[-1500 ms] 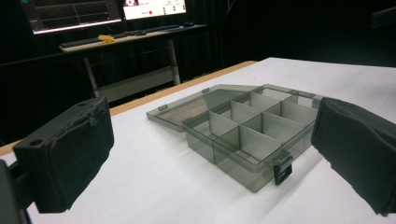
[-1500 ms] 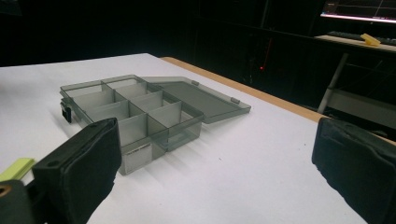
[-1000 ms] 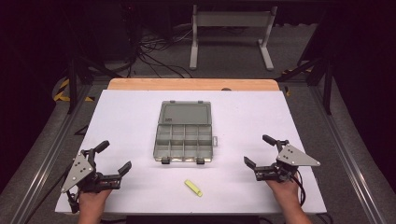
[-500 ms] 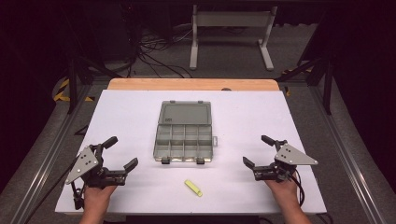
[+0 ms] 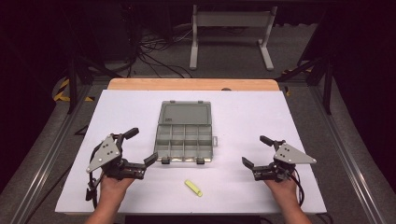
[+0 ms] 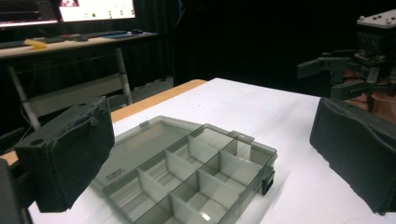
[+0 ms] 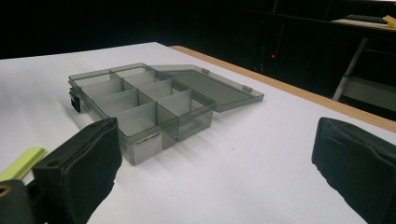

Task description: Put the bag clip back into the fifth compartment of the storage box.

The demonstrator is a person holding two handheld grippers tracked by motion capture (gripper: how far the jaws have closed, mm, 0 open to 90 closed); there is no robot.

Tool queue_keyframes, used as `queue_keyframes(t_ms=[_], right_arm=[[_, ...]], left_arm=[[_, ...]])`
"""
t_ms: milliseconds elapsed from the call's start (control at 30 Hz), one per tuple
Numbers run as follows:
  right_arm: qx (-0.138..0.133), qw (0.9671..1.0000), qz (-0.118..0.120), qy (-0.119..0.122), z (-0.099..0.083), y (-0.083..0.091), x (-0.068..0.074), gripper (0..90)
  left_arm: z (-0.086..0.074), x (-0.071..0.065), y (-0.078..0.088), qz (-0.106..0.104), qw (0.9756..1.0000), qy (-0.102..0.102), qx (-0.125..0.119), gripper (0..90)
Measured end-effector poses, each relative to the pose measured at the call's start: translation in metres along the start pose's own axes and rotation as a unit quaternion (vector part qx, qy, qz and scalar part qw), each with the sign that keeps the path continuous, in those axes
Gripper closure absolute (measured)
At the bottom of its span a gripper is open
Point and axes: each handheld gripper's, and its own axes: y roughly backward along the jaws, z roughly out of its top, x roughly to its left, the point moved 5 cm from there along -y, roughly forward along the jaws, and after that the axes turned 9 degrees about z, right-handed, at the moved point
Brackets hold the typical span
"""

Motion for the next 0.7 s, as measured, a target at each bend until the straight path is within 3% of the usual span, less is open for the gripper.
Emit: queue_keyframes(t_ms=[100,333,533,700], right_arm=[[-0.001,1.0000,0.001,0.000,0.000,0.000,0.000,2.3],[0.003,1.0000,0.004,-0.002,-0.001,0.000,0.000,2.3],[0.002,1.0000,0.007,-0.003,-0.001,-0.001,0.001,2.4],[0.003,1.0000,0.007,-0.003,-0.002,-0.001,0.000,2.3]], left_arm=[[0.003,-0.007,-0.007,-0.008,0.9999,-0.009,0.002,0.4],[0.006,-0.013,-0.020,-0.032,0.9995,0.008,0.005,0.4],[0.007,-0.024,-0.033,-0.051,0.9986,-0.005,0.012,0.1],[0.009,-0.030,-0.044,-0.062,0.9980,0.004,0.011,0.1]])
